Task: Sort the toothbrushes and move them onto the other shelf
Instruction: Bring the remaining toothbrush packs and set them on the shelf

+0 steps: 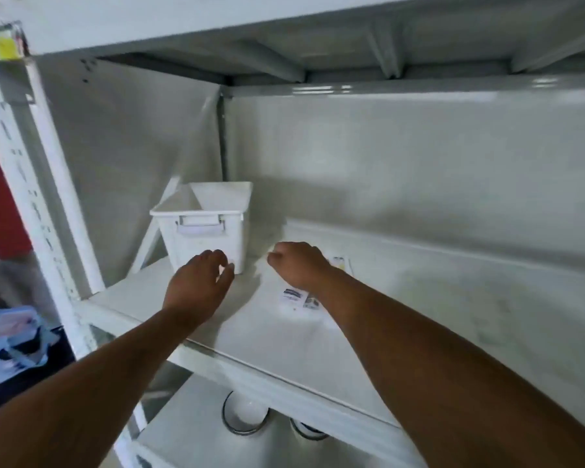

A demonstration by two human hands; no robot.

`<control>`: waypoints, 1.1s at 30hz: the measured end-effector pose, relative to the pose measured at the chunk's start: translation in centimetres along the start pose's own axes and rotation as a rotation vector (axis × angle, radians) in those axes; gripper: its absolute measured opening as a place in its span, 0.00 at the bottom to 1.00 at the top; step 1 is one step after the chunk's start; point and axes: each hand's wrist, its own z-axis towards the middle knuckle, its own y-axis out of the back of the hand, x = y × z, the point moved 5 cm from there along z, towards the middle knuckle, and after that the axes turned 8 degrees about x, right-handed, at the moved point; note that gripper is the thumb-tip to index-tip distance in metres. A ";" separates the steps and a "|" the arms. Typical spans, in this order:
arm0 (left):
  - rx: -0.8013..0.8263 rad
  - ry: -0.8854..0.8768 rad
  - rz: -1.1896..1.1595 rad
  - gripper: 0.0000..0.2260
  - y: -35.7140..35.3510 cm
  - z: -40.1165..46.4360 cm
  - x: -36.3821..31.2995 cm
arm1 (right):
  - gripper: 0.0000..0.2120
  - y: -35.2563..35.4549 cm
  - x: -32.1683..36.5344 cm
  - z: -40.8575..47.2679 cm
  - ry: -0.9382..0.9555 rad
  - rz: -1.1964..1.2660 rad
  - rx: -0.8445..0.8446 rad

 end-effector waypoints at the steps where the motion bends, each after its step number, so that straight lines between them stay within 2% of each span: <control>1: 0.043 -0.014 -0.023 0.12 -1.2 0.8 -1.5 | 0.16 0.5 -2.1 -0.1 -0.087 0.004 -0.044; 4: 0.183 0.033 -0.146 0.16 -4.8 3.1 -5.3 | 0.20 0.9 -7.3 -1.3 -0.371 0.025 -0.125; 6: 0.346 0.134 -0.234 0.24 -7.4 4.4 -6.9 | 0.27 0.3 -9.7 -2.7 -0.534 0.026 -0.105; 9: 0.490 0.149 -0.144 0.34 -9.9 4.9 -8.9 | 0.34 -1.1 -11.3 -3.7 -0.633 0.026 -0.060; 11: 0.498 0.121 -0.104 0.34 -10.5 4.9 -9.6 | 0.31 -1.8 -11.4 -3.8 -0.645 0.113 -0.090; 13: 0.517 0.150 -0.144 0.32 -10.9 5.2 -9.4 | 0.21 -1.8 -11.1 -4.0 -0.641 0.227 -0.137; 16: 0.567 0.135 -0.249 0.23 -11.2 5.8 -9.2 | 0.12 -1.6 -11.0 -4.7 -0.635 0.295 -0.182; 19: 0.574 0.109 -0.348 0.17 -10.7 6.1 -9.1 | 0.12 -1.4 -11.2 -5.3 -0.677 0.302 -0.207; 25: 0.530 0.145 -0.435 0.19 -9.3 6.4 -8.1 | 0.10 -0.8 -11.0 -6.5 -0.797 0.350 -0.227; 28: 0.523 0.140 -0.471 0.19 -8.6 6.4 -7.9 | 0.32 -1.2 -10.8 -6.3 -0.833 0.361 -0.232; 29: 0.534 0.144 -0.484 0.20 -8.5 6.3 -7.9 | 0.35 -1.3 -10.6 -6.4 -0.847 0.339 -0.241; 31: 0.545 0.157 -0.519 0.22 -8.3 6.3 -7.8 | 0.32 -1.4 -10.5 -6.4 -0.865 0.333 -0.249; 33: 0.546 0.149 -0.525 0.20 -8.1 6.4 -7.7 | 0.21 -1.5 -10.6 -6.3 -0.842 0.357 -0.221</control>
